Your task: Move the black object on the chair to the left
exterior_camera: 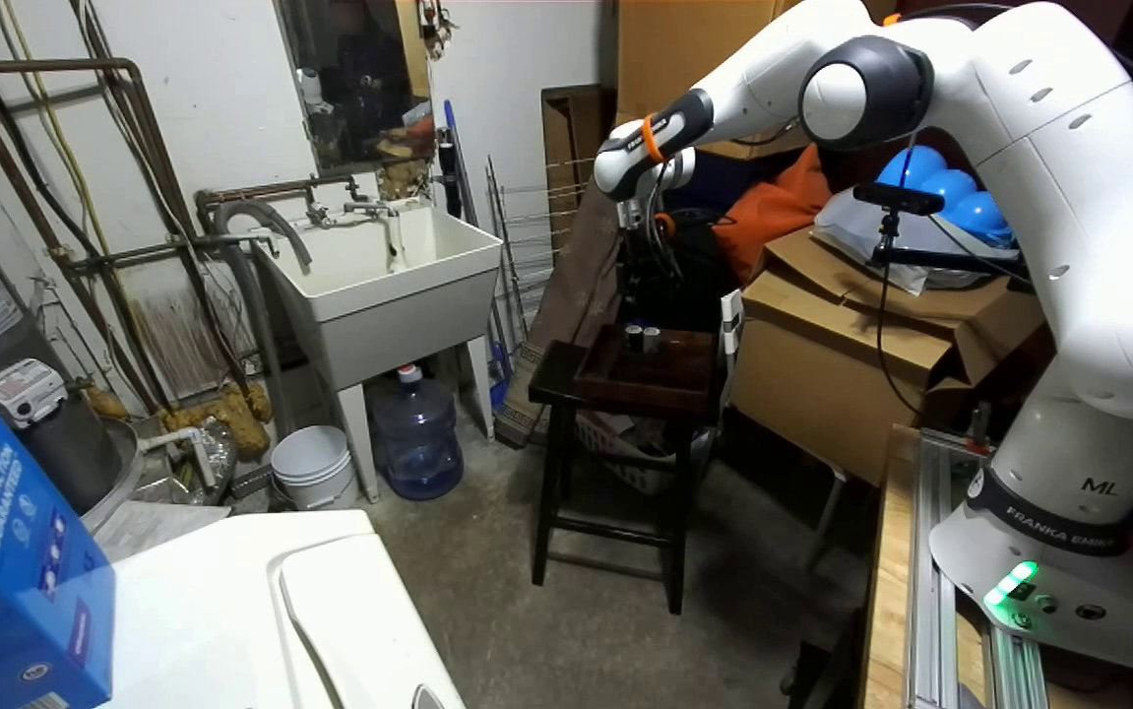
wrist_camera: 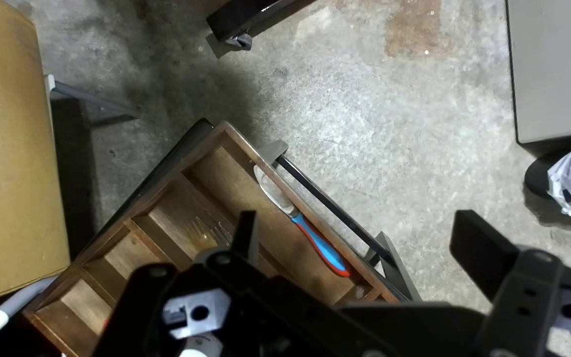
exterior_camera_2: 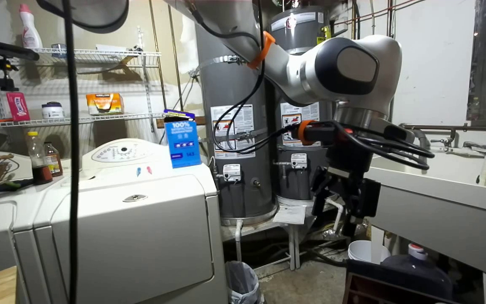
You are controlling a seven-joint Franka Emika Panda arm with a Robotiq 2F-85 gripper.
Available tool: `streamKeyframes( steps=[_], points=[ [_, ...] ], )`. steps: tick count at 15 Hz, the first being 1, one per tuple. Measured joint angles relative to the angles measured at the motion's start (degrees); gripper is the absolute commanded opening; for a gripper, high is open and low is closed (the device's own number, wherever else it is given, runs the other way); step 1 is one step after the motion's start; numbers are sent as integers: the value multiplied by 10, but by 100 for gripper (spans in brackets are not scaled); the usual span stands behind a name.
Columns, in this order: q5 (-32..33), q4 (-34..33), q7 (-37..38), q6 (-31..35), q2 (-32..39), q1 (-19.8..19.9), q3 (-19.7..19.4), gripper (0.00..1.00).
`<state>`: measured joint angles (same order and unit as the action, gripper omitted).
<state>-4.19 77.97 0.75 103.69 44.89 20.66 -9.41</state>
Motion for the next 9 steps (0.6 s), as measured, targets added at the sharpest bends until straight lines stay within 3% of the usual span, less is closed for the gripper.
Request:
streamKeyframes(
  steps=[7,9],
  points=[
    [-1,-3,-1,-2,0,0,0,100],
    [-6,-2,-18,27,0,4,3,100]
  ],
)
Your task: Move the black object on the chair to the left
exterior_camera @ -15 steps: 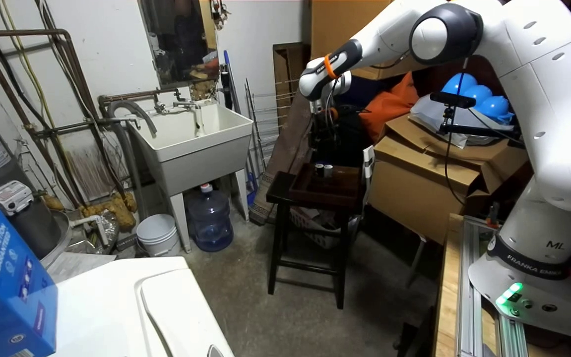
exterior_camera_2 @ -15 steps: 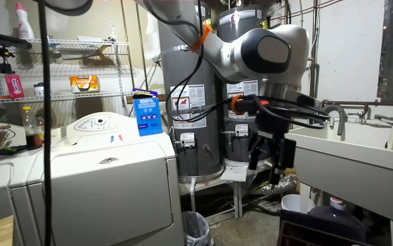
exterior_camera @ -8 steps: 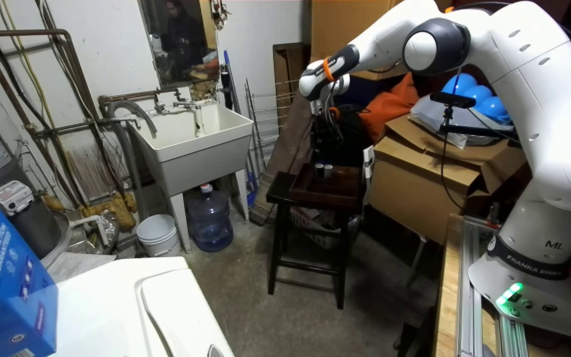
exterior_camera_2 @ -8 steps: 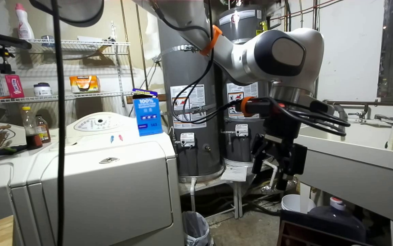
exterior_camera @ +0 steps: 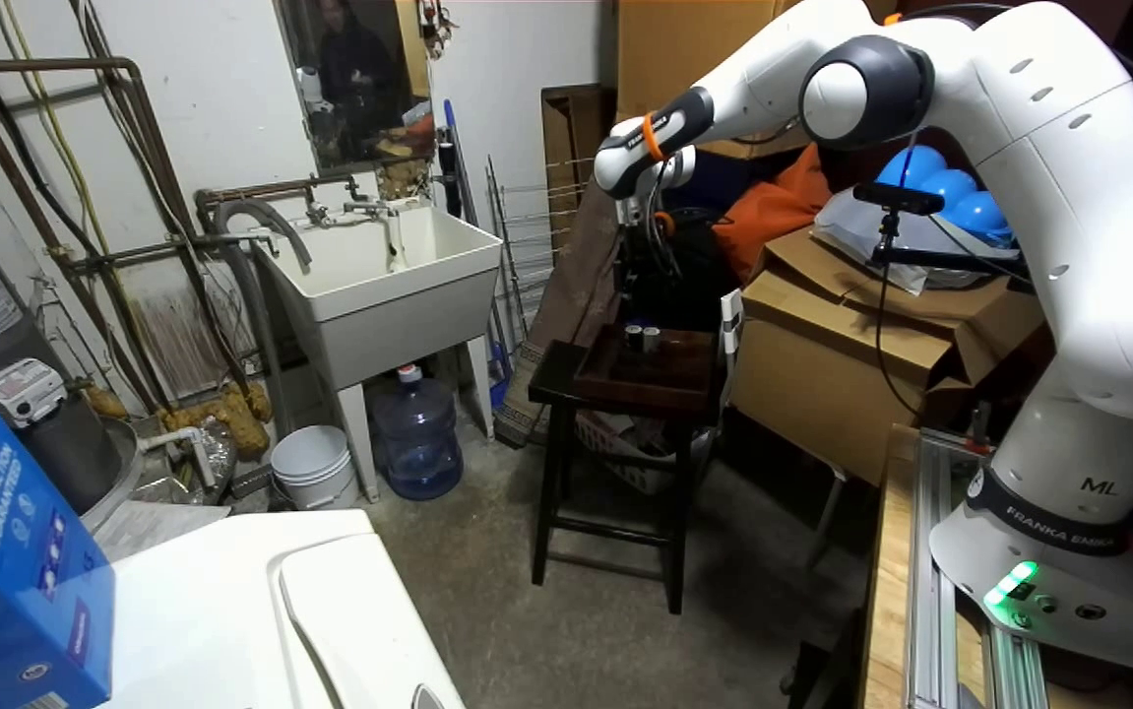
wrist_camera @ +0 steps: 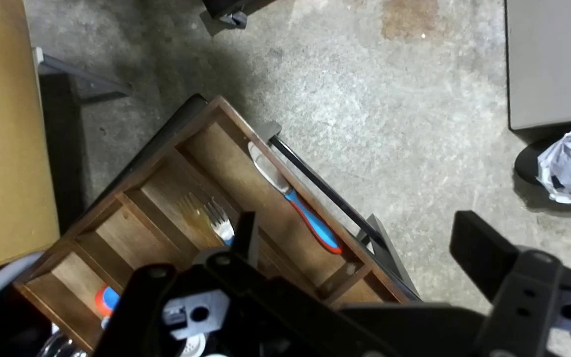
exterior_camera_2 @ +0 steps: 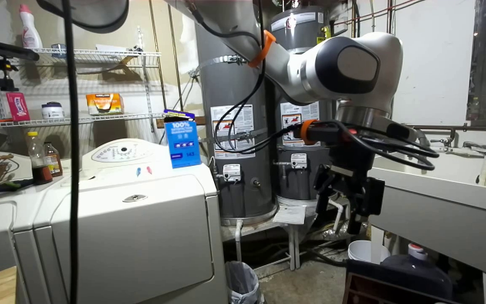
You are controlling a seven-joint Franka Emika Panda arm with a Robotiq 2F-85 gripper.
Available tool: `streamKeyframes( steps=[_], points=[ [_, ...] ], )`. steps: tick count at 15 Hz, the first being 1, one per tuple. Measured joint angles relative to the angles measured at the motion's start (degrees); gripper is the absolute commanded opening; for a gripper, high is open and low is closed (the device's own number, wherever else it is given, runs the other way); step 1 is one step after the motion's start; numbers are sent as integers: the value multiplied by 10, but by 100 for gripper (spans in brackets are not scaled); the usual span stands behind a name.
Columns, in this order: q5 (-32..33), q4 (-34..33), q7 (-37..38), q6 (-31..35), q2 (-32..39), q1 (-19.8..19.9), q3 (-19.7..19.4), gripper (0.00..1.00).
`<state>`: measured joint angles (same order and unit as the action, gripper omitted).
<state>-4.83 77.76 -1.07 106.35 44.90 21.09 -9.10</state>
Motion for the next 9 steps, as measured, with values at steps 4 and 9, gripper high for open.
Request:
streamKeyframes(
  steps=[4,9],
  points=[
    [0,-13,-114,50,4,18,10,100],
    [0,-113,-273,34,58,67,34,100]
  ],
)
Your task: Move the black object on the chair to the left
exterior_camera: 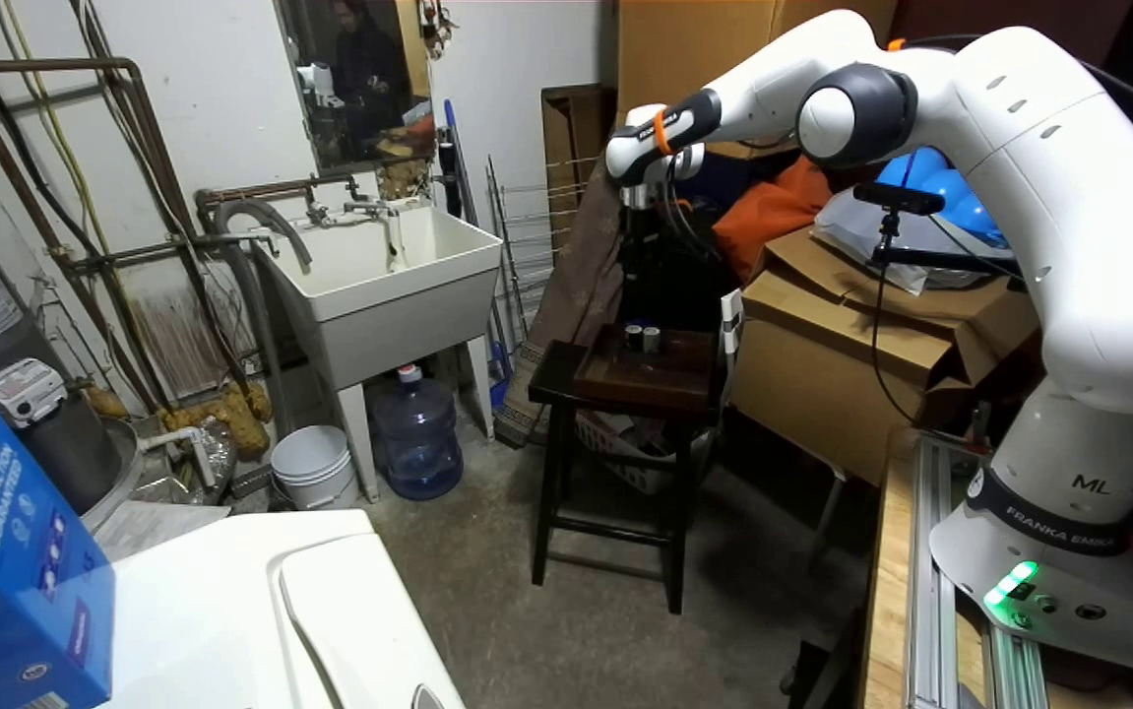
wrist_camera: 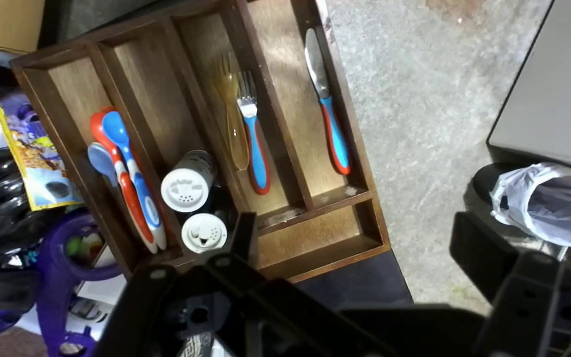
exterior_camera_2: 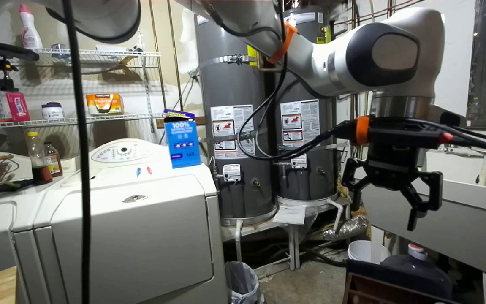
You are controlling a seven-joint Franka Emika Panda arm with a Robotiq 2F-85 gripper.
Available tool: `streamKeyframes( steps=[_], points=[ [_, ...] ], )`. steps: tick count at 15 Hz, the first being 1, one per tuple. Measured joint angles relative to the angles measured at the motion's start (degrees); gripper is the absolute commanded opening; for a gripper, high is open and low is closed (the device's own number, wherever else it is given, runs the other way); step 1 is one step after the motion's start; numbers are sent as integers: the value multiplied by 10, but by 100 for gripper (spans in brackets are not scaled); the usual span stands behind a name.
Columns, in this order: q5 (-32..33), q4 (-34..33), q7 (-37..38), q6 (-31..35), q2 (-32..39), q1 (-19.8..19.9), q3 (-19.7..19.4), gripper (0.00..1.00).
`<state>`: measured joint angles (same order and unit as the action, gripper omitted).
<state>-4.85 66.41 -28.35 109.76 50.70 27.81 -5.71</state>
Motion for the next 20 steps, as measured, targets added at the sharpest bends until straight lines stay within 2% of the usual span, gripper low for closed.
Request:
streamKeyframes(
  steps=[3,8,12,15,20],
  points=[
    [0,-48,-27,-18,31,20,6,100],
    [0,-59,-28,-18,39,19,10,100],
    [2,-38,-51,55,42,19,11,100],
    [4,-23,-101,110,54,22,11,100],
    [3,-25,-135,122,85,31,11,100]
  ],
)
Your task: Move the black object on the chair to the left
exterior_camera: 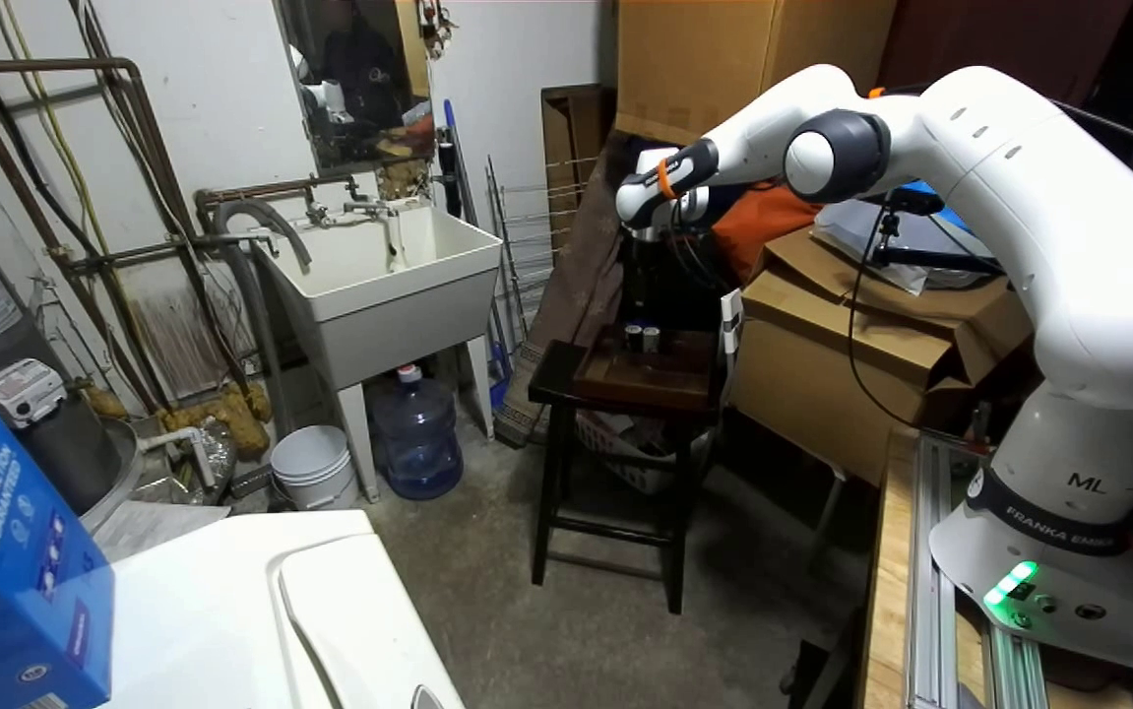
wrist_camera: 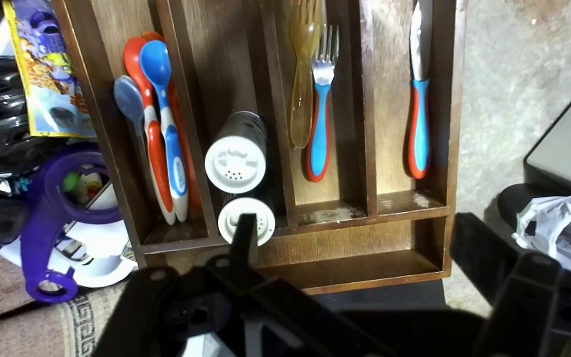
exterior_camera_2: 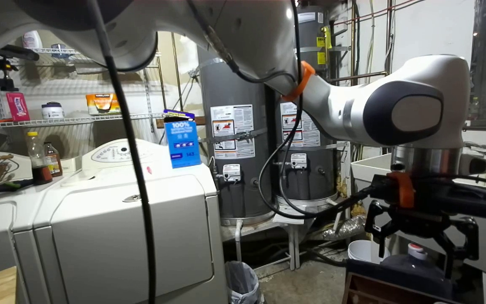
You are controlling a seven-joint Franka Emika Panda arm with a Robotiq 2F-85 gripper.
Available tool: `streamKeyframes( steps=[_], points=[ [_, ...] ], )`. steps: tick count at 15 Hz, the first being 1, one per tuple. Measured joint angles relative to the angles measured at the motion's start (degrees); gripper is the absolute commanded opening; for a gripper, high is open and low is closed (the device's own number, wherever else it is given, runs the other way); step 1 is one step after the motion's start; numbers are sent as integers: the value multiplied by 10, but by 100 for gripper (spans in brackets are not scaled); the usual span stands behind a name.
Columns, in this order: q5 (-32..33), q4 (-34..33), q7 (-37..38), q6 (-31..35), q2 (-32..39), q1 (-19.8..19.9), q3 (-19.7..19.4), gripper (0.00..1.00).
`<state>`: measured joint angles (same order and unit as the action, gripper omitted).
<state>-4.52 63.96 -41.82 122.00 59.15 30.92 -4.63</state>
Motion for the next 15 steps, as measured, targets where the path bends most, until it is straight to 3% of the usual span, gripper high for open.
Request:
streamKeyframes(
  steps=[6,11,15],
  points=[
    [-1,0,4,14,4,-2,1,100],
    [2,-17,0,103,45,-1,2,100],
    [3,-52,1,136,82,5,2,100]
  ],
)
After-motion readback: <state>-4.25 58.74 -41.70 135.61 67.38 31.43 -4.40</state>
